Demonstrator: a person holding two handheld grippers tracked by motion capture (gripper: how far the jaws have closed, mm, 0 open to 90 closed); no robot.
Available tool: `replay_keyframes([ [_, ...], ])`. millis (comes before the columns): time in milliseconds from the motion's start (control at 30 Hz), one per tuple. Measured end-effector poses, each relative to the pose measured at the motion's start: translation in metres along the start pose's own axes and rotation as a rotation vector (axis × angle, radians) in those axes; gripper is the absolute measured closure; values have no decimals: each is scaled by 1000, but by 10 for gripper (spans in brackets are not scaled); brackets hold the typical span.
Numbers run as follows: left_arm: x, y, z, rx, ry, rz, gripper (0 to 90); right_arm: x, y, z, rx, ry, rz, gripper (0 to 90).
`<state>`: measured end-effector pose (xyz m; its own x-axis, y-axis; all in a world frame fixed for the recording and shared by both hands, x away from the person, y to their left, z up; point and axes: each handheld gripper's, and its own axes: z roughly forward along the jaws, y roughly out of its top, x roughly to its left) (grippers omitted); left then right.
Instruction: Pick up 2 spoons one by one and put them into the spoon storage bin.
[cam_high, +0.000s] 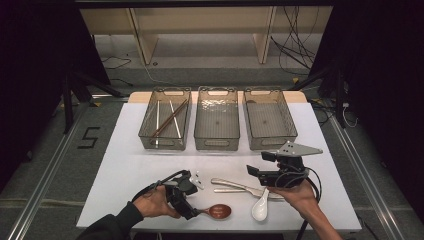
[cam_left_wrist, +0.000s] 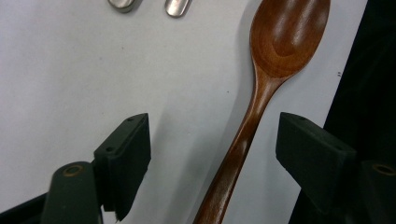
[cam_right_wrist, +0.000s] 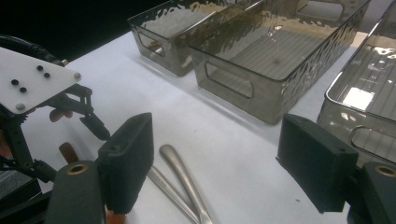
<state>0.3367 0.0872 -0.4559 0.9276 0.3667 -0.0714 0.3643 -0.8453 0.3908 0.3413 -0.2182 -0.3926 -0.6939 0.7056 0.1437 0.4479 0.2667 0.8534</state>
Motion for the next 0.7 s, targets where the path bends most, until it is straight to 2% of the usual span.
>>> replay_keyframes([
  [167,-5,1,2,8,6,45,286,0,0,0,0,0,0,278],
  [267,-8,1,3,14,-5,82,377,0,0,0,2,1,-1,278],
  [467,-12,3,5,35,-1,125,512,0,0,1,2,1,1,278],
  [700,-15,3,9,67,-12,157,601,1,0,1,3,1,-1,278],
])
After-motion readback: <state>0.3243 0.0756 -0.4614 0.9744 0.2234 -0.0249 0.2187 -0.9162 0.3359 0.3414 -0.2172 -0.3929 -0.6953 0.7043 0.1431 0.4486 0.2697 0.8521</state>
